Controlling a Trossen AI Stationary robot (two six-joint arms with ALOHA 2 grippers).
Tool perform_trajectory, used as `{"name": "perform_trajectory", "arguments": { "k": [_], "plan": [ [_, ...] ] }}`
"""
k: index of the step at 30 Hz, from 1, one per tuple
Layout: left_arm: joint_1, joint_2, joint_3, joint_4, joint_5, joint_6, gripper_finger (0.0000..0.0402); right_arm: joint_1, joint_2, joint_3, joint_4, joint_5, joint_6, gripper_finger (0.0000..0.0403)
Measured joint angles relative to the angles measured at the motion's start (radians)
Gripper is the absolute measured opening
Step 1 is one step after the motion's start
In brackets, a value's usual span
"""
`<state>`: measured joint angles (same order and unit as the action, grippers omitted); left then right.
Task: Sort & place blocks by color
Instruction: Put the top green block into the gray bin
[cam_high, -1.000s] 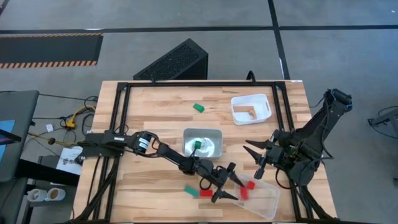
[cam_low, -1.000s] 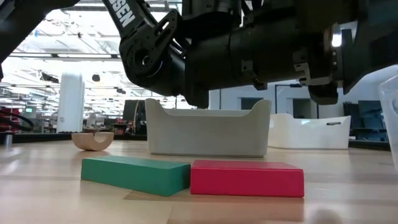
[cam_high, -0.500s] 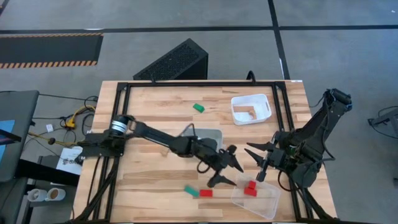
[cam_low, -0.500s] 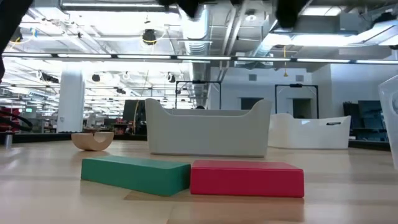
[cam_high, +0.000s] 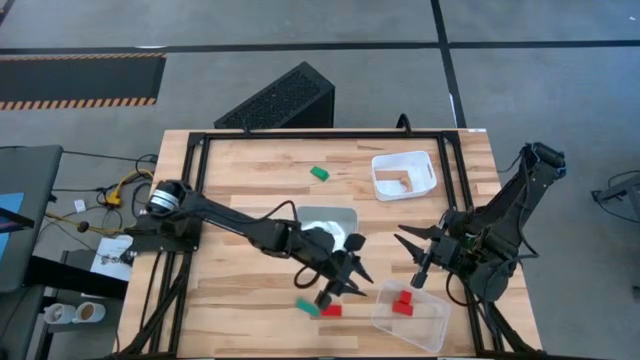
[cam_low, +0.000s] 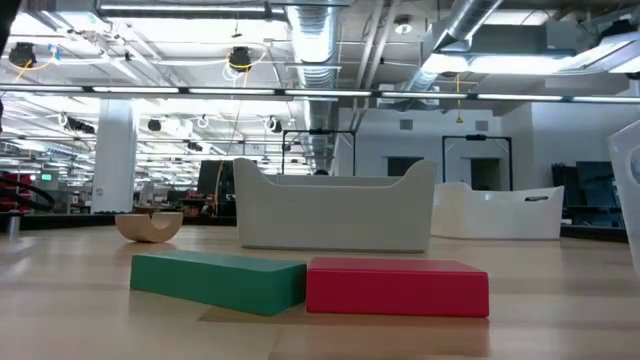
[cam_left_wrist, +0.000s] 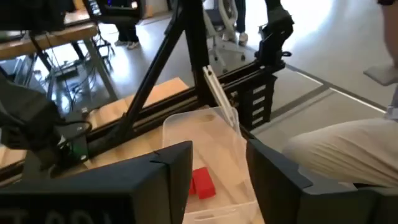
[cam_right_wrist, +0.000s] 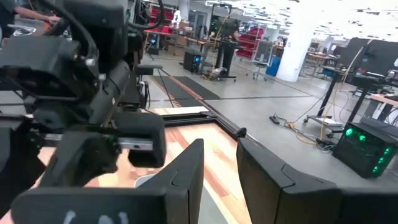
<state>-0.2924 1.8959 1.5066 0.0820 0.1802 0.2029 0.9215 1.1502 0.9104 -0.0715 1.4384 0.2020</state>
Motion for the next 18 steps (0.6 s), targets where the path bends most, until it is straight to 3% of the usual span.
{"name": "perform_trajectory", "arguments": {
  "k": [5, 12, 18],
  "plan": [
    [0.021, -0.030, -0.134, 0.156, 0.002, -0.046, 0.0114, 0.000, -0.001, 0.000, -0.001, 0.000, 0.000, 0.0118],
    [0.098, -0.181, -0.397, 0.413, -0.036, -0.140, 0.0100, -0.003, -0.001, 0.000, -0.006, 0.000, 0.000, 0.0118],
    [0.176, -0.317, -0.587, 0.467, -0.190, -0.248, 0.0099, -0.039, -0.001, 0.000, -0.015, -0.001, 0.004, 0.0118]
  ]
}}
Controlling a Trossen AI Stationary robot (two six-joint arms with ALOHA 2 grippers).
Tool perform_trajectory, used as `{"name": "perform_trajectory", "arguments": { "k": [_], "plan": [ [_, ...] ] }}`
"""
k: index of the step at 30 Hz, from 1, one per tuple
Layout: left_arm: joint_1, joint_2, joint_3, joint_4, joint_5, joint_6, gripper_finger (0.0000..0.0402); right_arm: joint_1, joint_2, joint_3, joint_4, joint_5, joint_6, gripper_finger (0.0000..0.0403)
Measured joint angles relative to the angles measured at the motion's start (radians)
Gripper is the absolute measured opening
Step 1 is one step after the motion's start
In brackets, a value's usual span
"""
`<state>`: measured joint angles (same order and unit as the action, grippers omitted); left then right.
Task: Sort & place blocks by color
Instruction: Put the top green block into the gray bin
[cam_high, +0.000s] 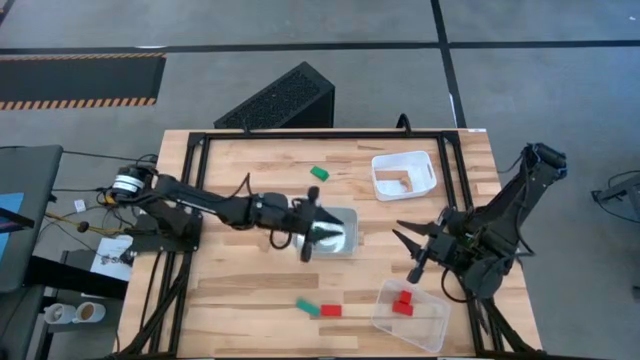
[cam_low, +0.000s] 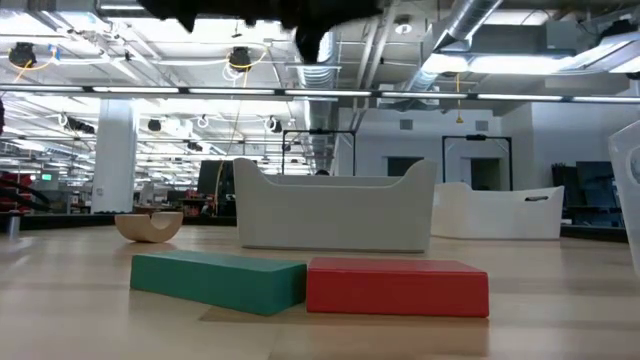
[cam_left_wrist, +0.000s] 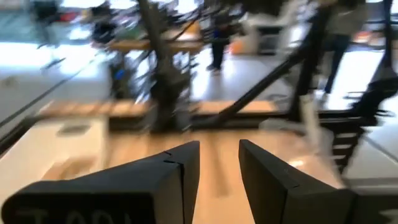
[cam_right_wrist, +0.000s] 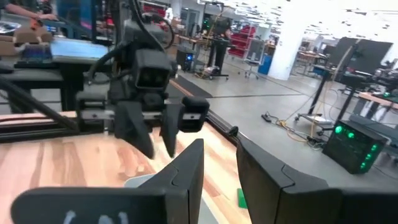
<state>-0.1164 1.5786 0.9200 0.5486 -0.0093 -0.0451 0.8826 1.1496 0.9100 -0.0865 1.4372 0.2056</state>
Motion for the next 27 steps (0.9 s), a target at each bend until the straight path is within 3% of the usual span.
{"name": "perform_trajectory", "arguments": {
  "k": [4, 10, 19, 27],
  "plan": [
    [0.051, -0.035, -0.070, -0.032, -0.023, -0.035, 0.0099, -0.036, 0.000, 0.000, -0.005, -0.028, 0.007, 0.0118],
    [0.150, -0.040, -0.066, -0.187, -0.017, -0.069, 0.0112, -0.093, 0.000, 0.000, -0.007, -0.090, 0.014, 0.0118],
    [0.347, -0.040, -0.066, -0.369, -0.071, -0.057, 0.0210, -0.166, 0.000, 0.000, -0.018, -0.162, 0.006, 0.0118],
    [0.497, -0.040, -0.065, -0.425, -0.009, -0.047, 0.0278, -0.208, 0.000, 0.000, -0.029, -0.188, 0.006, 0.0118]
  ]
}}
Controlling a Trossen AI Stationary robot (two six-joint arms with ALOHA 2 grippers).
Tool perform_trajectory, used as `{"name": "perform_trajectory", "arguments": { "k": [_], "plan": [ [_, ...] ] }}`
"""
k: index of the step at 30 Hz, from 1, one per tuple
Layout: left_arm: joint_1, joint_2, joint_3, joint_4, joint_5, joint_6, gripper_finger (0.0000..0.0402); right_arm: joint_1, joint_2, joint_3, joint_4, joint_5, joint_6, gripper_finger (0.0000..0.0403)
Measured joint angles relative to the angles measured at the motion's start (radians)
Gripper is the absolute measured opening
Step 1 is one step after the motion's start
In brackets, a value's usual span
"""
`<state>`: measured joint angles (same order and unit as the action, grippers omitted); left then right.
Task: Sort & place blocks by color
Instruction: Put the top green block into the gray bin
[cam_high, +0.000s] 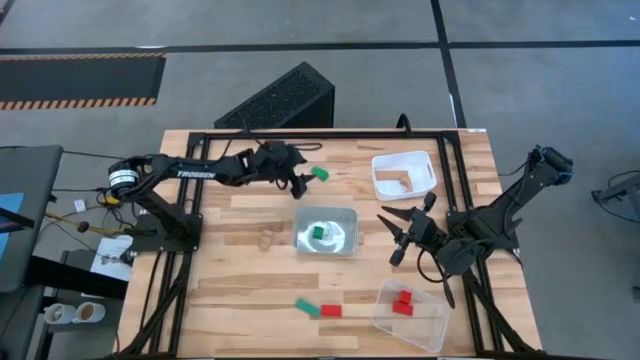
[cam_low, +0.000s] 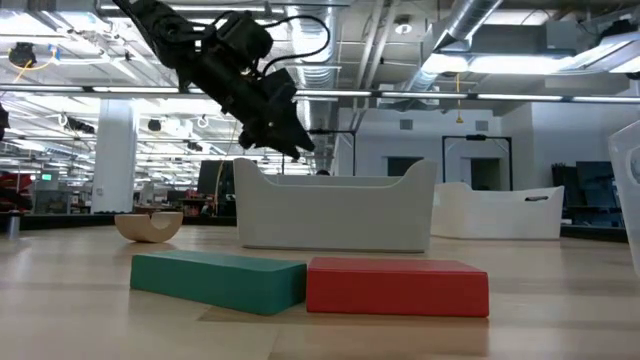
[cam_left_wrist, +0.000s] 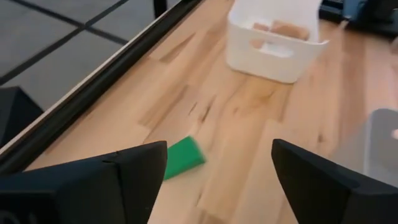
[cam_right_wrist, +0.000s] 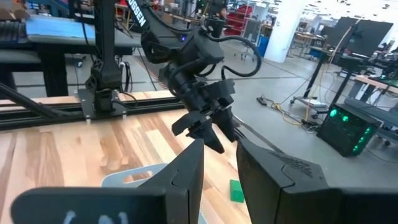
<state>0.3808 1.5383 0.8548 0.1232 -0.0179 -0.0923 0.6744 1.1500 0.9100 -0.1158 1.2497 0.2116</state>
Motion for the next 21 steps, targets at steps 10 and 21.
{"name": "perform_trajectory", "arguments": {
  "k": [10, 21],
  "plan": [
    [0.046, 0.076, 0.174, -0.227, 0.022, 0.089, 0.0288, -0.051, 0.000, 0.000, 0.004, -0.026, 0.011, 0.0118],
    [0.084, 0.290, 0.340, -0.384, 0.144, 0.165, 0.0288, -0.046, 0.000, 0.000, -0.016, -0.081, 0.027, 0.0118]
  ]
}}
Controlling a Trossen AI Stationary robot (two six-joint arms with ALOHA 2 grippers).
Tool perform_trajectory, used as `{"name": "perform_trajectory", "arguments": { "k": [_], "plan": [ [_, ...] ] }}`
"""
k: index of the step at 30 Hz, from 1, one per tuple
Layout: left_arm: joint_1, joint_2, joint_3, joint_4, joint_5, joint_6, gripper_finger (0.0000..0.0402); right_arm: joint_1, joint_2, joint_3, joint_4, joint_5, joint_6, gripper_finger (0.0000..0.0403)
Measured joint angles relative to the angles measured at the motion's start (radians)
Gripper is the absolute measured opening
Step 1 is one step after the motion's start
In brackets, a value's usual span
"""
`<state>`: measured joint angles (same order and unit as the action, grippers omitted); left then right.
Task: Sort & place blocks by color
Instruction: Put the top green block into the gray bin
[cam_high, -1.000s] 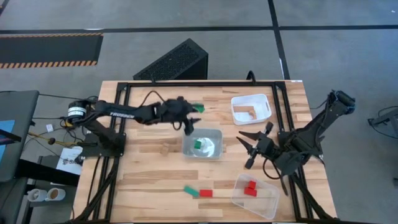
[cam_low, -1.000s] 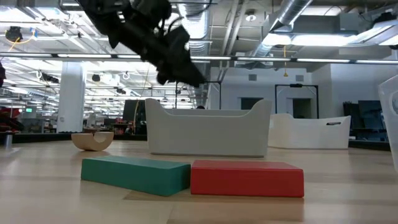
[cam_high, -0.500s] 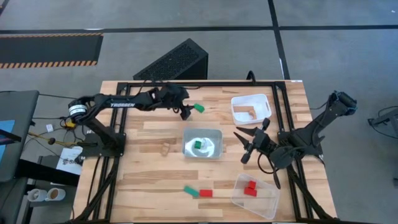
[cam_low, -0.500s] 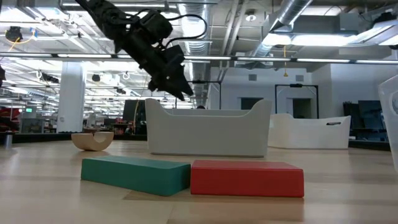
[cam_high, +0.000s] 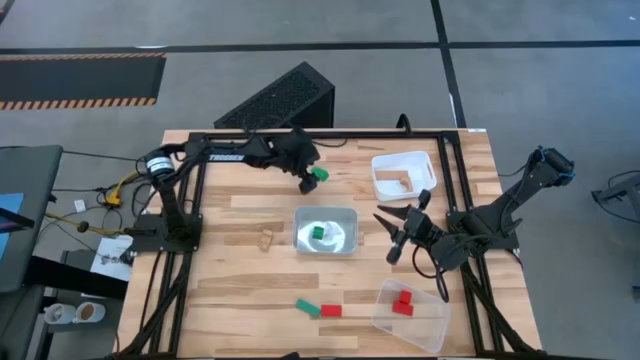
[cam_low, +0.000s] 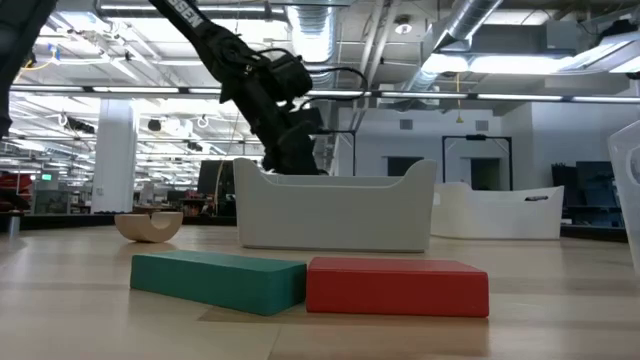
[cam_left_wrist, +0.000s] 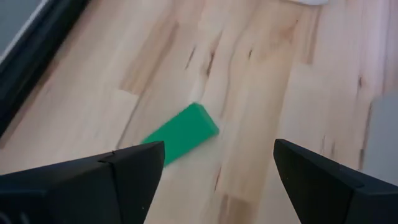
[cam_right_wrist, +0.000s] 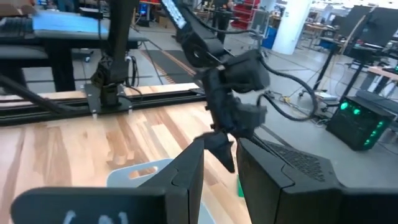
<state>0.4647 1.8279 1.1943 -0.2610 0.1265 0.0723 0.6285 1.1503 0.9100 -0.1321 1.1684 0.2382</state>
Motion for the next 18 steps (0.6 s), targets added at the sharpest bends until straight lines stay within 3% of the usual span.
{"name": "perform_trajectory", "arguments": {
  "k": [7, 18],
  "plan": [
    [0.000, 0.067, 0.082, -0.078, -0.009, 0.118, 0.0288, 0.005, 0.000, 0.000, -0.009, -0.025, 0.000, 0.0118],
    [0.009, 0.276, 0.412, -0.420, -0.008, 0.358, 0.0289, -0.008, 0.000, 0.000, -0.032, -0.020, -0.004, 0.0118]
  ]
}}
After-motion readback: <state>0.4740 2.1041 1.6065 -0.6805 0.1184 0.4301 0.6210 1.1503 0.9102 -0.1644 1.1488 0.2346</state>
